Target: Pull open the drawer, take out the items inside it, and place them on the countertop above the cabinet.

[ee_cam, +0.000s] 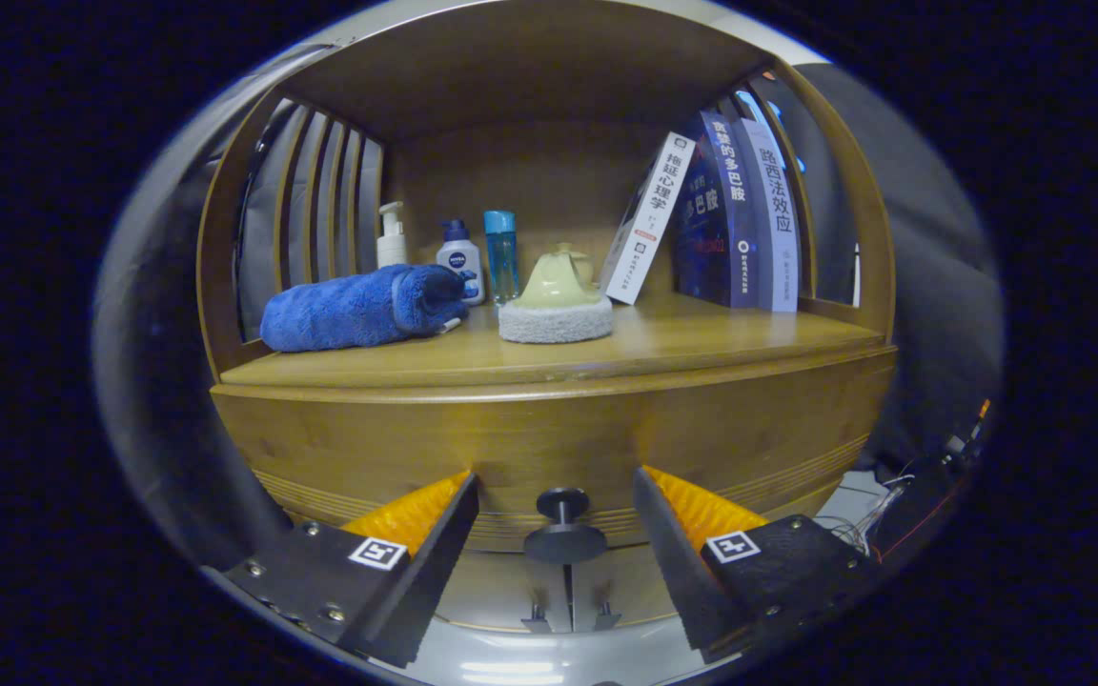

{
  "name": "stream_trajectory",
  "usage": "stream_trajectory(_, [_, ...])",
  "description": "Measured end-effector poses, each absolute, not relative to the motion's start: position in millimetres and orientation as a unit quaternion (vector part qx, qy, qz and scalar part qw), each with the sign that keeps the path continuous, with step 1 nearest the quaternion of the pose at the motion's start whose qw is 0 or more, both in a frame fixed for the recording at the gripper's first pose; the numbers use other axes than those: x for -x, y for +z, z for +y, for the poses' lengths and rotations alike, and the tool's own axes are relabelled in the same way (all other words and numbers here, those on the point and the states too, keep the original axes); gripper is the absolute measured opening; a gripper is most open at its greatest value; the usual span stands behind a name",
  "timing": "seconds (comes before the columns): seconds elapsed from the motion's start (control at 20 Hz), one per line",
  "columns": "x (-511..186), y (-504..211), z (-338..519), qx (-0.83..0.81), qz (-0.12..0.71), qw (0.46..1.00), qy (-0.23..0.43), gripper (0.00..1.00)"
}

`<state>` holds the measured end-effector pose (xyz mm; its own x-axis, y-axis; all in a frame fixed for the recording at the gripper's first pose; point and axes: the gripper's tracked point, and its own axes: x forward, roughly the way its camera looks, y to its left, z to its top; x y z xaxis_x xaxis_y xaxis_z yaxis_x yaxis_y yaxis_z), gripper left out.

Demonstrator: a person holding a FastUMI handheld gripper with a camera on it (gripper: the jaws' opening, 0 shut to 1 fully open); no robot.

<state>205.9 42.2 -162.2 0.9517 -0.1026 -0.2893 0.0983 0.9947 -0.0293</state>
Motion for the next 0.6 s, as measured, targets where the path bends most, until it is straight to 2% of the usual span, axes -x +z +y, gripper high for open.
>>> stream_trajectory(0.25, [-192, -166, 56, 0.010, 0.153, 0.988, -0.029, 0.99])
stream_trajectory(0.6, [-148, -105, 75, 0.025, 0.107, 0.994, -0.009, 1.00])
